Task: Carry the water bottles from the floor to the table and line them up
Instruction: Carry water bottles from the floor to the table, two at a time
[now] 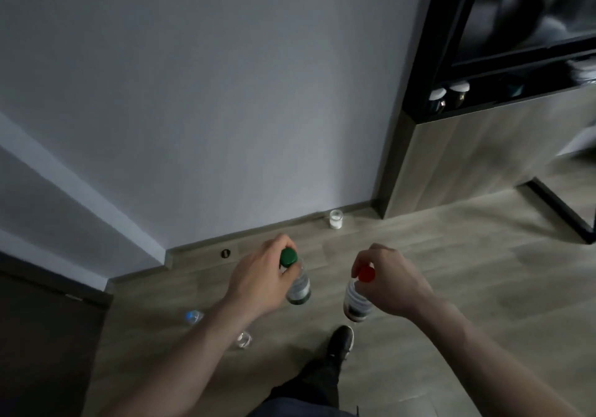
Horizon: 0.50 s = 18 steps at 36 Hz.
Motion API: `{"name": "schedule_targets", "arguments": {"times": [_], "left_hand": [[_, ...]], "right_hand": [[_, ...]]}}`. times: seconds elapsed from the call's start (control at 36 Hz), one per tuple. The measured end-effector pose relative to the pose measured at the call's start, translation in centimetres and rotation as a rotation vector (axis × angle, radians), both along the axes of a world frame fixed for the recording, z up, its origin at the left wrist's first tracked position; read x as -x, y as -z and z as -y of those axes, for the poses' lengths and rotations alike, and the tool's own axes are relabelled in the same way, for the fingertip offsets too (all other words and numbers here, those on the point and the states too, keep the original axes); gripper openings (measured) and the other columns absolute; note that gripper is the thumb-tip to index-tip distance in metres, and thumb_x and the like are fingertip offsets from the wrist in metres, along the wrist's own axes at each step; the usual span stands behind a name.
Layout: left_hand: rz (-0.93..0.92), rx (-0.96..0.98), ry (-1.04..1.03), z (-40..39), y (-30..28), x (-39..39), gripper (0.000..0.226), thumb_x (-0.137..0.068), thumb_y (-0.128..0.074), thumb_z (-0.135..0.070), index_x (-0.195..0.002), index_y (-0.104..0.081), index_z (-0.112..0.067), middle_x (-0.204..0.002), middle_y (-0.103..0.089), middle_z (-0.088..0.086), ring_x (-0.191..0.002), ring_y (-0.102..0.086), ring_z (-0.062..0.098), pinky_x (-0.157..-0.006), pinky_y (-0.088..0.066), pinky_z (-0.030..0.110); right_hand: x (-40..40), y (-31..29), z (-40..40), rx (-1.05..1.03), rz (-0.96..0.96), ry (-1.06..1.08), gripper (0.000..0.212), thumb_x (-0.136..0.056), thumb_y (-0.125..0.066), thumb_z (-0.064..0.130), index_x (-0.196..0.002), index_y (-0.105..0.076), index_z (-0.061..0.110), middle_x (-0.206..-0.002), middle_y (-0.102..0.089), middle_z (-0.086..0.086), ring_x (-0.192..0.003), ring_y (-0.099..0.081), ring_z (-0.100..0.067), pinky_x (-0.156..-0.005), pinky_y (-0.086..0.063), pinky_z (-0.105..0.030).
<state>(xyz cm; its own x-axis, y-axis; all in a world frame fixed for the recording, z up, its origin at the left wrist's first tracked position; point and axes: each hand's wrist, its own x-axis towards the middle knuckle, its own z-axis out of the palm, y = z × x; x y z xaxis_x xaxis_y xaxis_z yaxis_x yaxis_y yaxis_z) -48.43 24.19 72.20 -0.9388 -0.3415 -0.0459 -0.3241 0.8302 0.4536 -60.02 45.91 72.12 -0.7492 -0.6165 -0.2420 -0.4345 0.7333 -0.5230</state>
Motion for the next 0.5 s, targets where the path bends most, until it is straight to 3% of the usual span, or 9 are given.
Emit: {"name": "schedule_targets", "arguments": {"times": [0.08,0.14,0.28,0.39,0.5], "left_hand": [[-0.013,-0.005,0.007,0.0,-0.2,1.1,0.021,-0.091,-0.061,-0.047,-0.093,-0.043,-0.036,-0.082,-0.058,-0.014,-0.069,-0.056,0.006,-0.061,-0.047,0.034],[-0.011,-0.004,0.078,-1.4,1.4,9.9,0.021,-0.09,-0.061,-0.048,-0.092,-0.043,-0.037,-0.077,-0.056,-0.014,-0.067,-0.053,0.003,-0.057,-0.041,0.03],[-0.028,-0.032,0.118,-2.1,1.2,11.6,0.02,-0.089,-0.058,-0.049,-0.093,-0.043,-0.037,-0.079,-0.055,-0.017,-0.066,-0.051,0.002,-0.054,-0.032,0.023],[-0.012,-0.073,0.196,-2.8,1.1,18.1,0.02,-0.089,-0.059,-0.048,-0.093,-0.043,-0.036,-0.084,-0.055,-0.014,-0.068,-0.051,0.009,-0.059,-0.035,0.031],[0.003,-0.05,0.286,-3.9,1.3,23.7,0.021,-0.088,-0.059,-0.047,-0.095,-0.045,-0.034,-0.089,-0.06,-0.013,-0.074,-0.055,0.012,-0.064,-0.044,0.033]], "right_hand": [[0.7,-0.6,0.0,-0.012,-0.008,-0.01,0.017,-0.071,-0.063,0.024,-0.084,-0.068,0.034,-0.093,-0.056,0.014,-0.082,-0.06,-0.013,-0.07,-0.051,-0.028],[7.5,0.4,-2.2,-0.013,0.006,0.111,0.018,-0.072,-0.062,0.024,-0.084,-0.068,0.034,-0.094,-0.057,0.013,-0.083,-0.06,-0.012,-0.07,-0.05,-0.028],[8.9,0.2,-2.9,-0.044,0.002,0.111,0.017,-0.072,-0.063,0.025,-0.086,-0.069,0.034,-0.095,-0.057,0.014,-0.084,-0.061,-0.012,-0.072,-0.053,-0.03],[14.1,0.4,-4.0,-0.046,0.008,0.177,0.016,-0.074,-0.063,0.026,-0.087,-0.068,0.035,-0.095,-0.057,0.014,-0.084,-0.06,-0.013,-0.071,-0.053,-0.029],[18.2,0.7,-5.4,-0.033,-0.005,0.237,0.015,-0.074,-0.065,0.024,-0.084,-0.066,0.036,-0.094,-0.057,0.015,-0.08,-0.059,-0.01,-0.062,-0.045,-0.02]]}}
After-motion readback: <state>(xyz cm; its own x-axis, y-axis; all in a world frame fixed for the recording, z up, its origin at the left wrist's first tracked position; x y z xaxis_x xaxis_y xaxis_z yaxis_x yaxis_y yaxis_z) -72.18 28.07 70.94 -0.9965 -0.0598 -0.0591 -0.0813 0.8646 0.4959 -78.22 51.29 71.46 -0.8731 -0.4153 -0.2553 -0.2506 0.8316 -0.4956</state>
